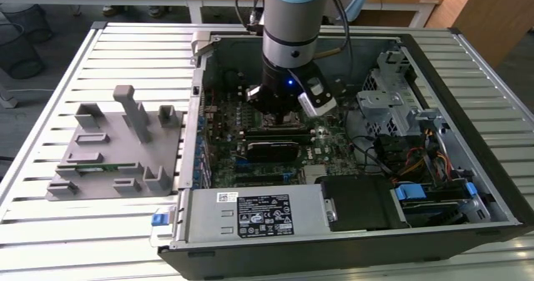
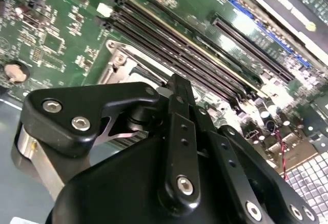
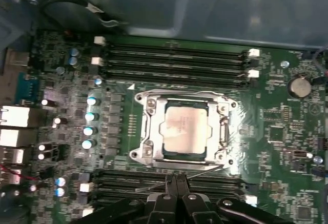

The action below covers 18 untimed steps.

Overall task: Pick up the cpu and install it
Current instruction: 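Install the second cpu locking lever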

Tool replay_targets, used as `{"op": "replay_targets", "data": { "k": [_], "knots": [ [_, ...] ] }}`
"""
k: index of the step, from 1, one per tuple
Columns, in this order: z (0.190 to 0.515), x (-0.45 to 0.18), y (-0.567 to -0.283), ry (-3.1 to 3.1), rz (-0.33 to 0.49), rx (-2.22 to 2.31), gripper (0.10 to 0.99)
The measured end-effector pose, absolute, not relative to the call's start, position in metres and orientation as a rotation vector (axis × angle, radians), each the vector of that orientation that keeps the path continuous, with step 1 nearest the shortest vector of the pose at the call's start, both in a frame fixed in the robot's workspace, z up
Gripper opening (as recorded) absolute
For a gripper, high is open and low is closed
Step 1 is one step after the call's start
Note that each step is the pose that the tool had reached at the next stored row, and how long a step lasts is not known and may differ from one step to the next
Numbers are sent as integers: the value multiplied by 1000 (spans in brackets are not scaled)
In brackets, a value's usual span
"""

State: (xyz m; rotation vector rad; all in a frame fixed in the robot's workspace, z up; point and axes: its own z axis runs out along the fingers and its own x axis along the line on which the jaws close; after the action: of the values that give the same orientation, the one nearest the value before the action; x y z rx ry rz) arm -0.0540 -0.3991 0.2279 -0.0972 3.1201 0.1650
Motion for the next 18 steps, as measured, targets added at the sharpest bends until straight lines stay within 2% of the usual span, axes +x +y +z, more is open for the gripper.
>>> {"op": "replay_targets", "data": {
  "k": [8,18],
  "knots": [
    [221,-55,-399,3140,169,-96,106],
    [218,-56,-402,3148,216,-96,106]
  ]
}}
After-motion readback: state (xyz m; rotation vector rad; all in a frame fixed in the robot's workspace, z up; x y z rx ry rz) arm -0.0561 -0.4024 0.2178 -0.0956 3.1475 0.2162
